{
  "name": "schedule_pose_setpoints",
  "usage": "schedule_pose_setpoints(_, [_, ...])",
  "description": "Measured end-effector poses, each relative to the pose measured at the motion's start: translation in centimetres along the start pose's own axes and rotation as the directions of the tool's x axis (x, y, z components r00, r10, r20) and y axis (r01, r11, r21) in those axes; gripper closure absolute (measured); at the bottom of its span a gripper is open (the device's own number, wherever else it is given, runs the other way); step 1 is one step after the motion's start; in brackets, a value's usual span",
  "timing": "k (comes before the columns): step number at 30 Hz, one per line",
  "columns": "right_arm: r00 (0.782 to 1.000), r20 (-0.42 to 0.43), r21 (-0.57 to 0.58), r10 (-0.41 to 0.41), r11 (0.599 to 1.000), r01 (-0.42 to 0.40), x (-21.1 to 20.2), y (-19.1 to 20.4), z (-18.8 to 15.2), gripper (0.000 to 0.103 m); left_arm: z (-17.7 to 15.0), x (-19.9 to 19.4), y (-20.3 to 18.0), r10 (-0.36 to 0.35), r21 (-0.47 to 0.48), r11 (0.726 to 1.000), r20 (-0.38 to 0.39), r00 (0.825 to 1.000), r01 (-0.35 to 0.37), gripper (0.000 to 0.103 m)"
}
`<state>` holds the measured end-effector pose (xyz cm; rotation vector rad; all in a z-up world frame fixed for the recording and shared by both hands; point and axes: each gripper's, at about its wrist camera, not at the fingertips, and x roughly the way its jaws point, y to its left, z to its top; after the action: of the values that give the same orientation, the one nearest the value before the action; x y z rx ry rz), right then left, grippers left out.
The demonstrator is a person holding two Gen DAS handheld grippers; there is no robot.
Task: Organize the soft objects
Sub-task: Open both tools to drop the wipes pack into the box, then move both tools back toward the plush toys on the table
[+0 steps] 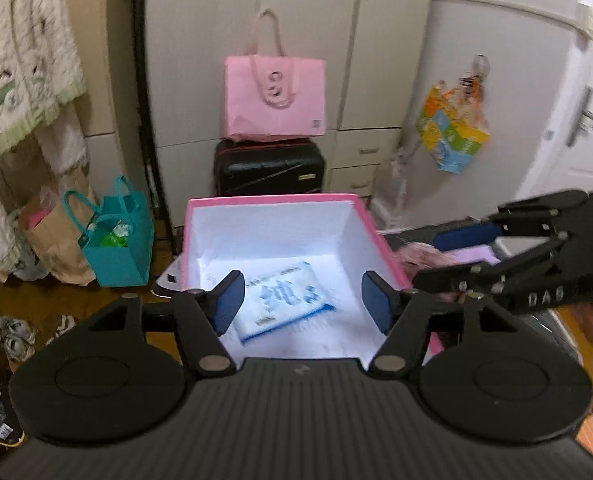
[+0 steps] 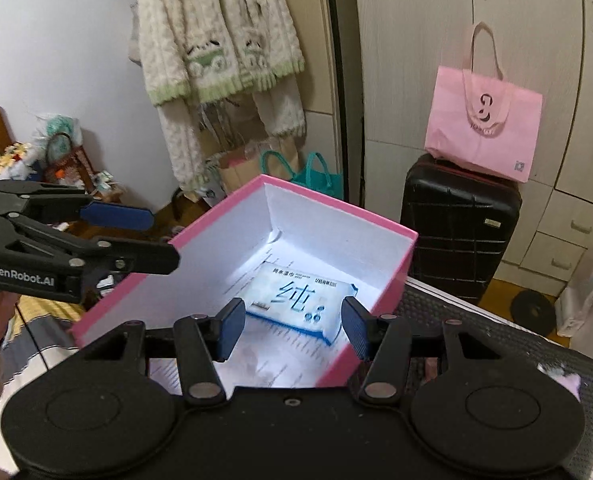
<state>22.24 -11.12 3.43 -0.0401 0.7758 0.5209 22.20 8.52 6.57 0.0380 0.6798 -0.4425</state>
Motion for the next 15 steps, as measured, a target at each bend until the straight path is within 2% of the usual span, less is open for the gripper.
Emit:
schedule_pose_setpoints(4, [1.0,0.017,-0.005,0.026,1.0,-0.026,-4.3,0.0,-1.6,0.044,-0.8,-3.1,-2.6,-0.076,0.04,0.996,-0.017,0.997,0.077,0.033])
schedule_pose_setpoints(8, [0.999,0.025,0.0,0.032,0.999,-0.032,-8.0,-0.2,-3.9,0.043,-1.8,-5.2,-5.9,-0.11,0.118,0.987,-0.026,0.994,0.113,0.032])
schedule_pose_setpoints(15, [0.999,0.048,0.003,0.004,1.0,-0.004,-12.9,-1.0,-8.4,0.042,-3.9,-6.3,-11.8,-0.187,0.239,0.95,-0.076,0.979,0.2,0.031])
